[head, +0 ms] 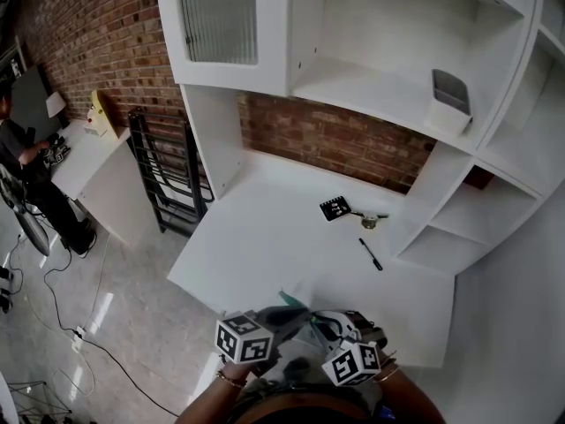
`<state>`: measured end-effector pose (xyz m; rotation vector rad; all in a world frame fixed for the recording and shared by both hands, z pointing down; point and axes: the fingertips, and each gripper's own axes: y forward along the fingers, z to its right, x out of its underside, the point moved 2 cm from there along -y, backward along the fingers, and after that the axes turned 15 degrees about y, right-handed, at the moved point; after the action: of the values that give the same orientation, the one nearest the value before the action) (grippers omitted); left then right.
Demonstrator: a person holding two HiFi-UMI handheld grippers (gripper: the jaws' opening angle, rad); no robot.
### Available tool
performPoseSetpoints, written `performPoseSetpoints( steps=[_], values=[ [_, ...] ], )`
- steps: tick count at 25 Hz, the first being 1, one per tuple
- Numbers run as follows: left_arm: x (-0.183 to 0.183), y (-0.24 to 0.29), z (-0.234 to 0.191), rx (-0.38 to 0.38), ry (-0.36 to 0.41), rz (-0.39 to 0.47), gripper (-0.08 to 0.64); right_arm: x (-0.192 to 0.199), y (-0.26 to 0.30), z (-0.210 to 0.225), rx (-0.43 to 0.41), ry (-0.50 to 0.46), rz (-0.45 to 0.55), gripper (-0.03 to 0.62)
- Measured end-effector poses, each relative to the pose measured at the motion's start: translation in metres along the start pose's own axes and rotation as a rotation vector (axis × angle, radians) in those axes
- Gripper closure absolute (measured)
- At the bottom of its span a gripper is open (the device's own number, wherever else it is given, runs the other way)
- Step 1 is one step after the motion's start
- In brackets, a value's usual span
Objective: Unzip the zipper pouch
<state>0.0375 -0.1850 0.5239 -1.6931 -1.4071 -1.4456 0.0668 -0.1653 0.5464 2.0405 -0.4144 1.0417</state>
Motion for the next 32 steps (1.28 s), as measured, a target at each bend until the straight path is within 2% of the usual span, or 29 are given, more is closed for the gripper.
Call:
performPoseSetpoints(
  steps=[4,7,11,15,20,27,32],
  values=[
    [0.003,-0.002,0.001,-0.001,-0.004,-0.007,0.555,0.001,-0.001,-0.004,0.018,-0.059,-0.016,0.566],
    [0.005,-0.001,0.002,0.004,-0.013,-0.008,0.555,0.000,-0.003,-0.005,0.018,-0.063,-0.025,0.566],
    [0.005,-0.001,0.004,-0.005,0.008,-0.030,0.555,-0.001,-0.005,-0.007,0.043,-0.104,-0.045,0.568],
    [0.004,-0.001,0.004,-0.017,0.002,-0.030,0.555,-0.001,-0.005,-0.006,0.049,-0.102,-0.061,0.569],
    [0.002,-0.003,0.006,-0.056,0.038,-0.038,0.555,-0.004,-0.006,-0.006,0.061,-0.095,-0.062,0.569],
    [0.005,-0.003,0.001,-0.074,-0.026,-0.042,0.557,-0.002,-0.001,-0.008,0.077,-0.121,-0.082,0.571],
    [0.007,-0.011,0.001,-0.061,-0.131,0.012,0.558,-0.007,-0.004,-0.012,0.070,-0.130,-0.065,0.572]
  ],
)
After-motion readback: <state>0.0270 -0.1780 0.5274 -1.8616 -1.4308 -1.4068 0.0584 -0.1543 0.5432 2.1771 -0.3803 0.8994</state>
